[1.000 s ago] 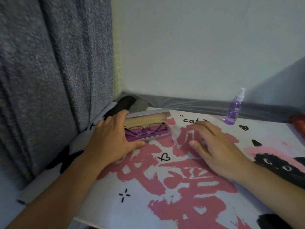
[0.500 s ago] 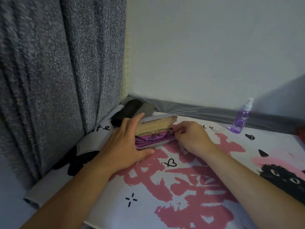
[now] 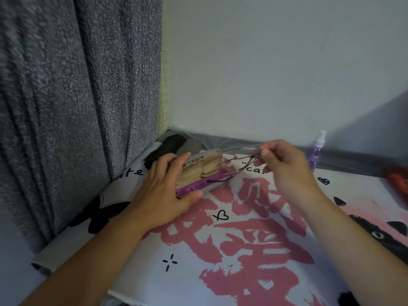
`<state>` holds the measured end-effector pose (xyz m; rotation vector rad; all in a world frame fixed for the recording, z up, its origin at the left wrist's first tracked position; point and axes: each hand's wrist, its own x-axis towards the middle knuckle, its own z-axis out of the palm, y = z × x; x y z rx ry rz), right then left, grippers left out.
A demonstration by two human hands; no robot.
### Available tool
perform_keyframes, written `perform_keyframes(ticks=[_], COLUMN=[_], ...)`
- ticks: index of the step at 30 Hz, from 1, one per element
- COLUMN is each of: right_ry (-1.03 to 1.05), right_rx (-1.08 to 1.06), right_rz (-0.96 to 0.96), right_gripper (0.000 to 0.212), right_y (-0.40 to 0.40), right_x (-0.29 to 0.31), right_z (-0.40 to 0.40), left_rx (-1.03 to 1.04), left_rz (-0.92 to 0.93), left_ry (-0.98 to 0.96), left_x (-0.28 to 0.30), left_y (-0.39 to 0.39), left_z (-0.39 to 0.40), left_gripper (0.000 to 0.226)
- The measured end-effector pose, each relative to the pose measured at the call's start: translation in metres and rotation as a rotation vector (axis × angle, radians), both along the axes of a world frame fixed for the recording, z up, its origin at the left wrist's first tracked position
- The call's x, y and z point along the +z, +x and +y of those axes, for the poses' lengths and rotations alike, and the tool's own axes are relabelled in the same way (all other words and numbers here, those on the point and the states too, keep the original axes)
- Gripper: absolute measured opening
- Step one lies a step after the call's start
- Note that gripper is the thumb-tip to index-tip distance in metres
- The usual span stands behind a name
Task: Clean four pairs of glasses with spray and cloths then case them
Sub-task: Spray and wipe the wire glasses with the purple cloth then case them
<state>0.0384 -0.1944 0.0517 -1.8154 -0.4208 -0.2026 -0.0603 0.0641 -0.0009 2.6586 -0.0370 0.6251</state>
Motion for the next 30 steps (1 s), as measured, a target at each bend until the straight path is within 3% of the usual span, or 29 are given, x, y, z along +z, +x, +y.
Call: perform_keyframes(ticks=[5,8,10,12,14,17,19,24,27,30], right_ry=[0.115,0.197,0.350,0.438,0.459,0.394,0.342,0.094,-0.103,-0.310], right_rx=[-0.037,-0.057,-0.049,-0.050,-0.048,-0.082,-0.112,-0.179,-0.193,-0.200], right_rz=[0.029,0.137,0.232,0.280,0.296,0.305,0.293,0.278,0.337,0.468], right_gripper=[0.017,0.020,0.020,0.021,0.022,0.021,0.020,0.015,0.014,0.013], right_y=[-0.023,-0.033,-0.036,-0.038,-0.041,-0.052,-0.057,-0.059,-0.053,-0.045], right_x=[0.007,-0.013,-0.019,-0.019,-0.017,-0.012,-0.008,0.008,0.017,0.017], right_z=[-0.041,-0.059,-0.069,-0.075,-0.078,-0.085,-0.094,-0.128,-0.153,-0.169], left_rx=[-0.018,-0.179,-0.276,-0.210,-0.095,-0.051,-0.059,-0.050,-0.122,-0.154], left_rz=[-0.386,-0.571,-0.444,-0.174,0.018,-0.039,-0.077,0.234,0.472,0.624], left_ry=[0.154,0.222,0.008,-0.392,-0.644,-0.750,-0.806,-0.834,-0.574,-0.325], left_x=[0.013,0.016,0.021,0.030,0.031,0.034,0.038,0.057,0.065,0.059], left_y=[-0.005,-0.010,-0.018,-0.026,-0.025,-0.019,-0.017,-0.007,0.011,0.039], left_z=[-0.010,-0.031,-0.064,-0.102,-0.130,-0.151,-0.159,-0.175,-0.179,-0.188], left_gripper=[0.053,0.027,0.016,0.013,0.020,0.008,0.018,0.036,0.036,0.018])
